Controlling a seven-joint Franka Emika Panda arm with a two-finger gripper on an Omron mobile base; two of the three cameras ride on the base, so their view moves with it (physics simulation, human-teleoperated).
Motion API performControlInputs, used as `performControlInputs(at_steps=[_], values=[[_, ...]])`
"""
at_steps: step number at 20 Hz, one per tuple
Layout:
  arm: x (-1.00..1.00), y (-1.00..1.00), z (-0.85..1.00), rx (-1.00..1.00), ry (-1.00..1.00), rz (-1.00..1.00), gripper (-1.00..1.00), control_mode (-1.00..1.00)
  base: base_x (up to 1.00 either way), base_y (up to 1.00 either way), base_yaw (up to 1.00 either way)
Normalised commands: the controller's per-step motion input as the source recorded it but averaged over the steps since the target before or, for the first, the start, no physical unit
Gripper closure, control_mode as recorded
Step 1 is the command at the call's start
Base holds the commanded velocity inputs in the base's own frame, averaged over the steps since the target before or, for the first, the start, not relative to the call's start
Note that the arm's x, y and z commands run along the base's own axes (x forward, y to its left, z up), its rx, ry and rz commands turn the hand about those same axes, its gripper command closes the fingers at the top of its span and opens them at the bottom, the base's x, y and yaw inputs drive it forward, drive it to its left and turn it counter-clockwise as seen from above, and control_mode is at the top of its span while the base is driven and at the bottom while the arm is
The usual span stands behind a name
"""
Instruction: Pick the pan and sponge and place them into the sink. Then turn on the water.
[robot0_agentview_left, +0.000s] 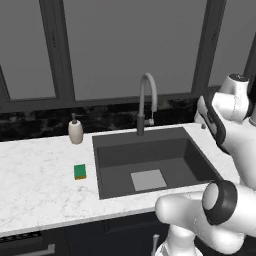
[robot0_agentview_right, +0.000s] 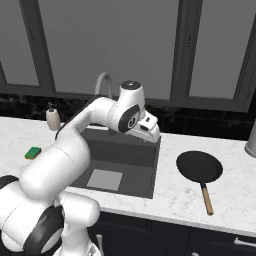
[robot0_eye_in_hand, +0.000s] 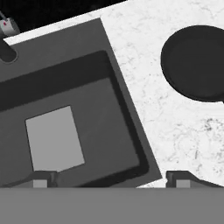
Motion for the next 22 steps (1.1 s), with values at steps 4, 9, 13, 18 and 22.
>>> performControlInputs(at_steps=[4,9,13,18,22], values=[[0.54,-0.98,-0.46,0.0,-0.04,-0.02,-1.0,-1.0,0.0,0.0,0.0],[0.15,-0.6,-0.18,0.0,0.0,0.0,-1.0,-1.0,0.0,0.0,0.0],[0.0,-0.21,-0.01,0.05,0.0,0.0,-1.0,-1.0,0.0,0.0,0.0],[0.0,-0.05,-0.02,0.0,0.02,0.0,-1.0,-1.0,0.0,0.0,0.0],[-0.02,-0.48,-0.22,0.0,0.1,0.02,-1.0,-1.0,0.0,0.0,0.0]])
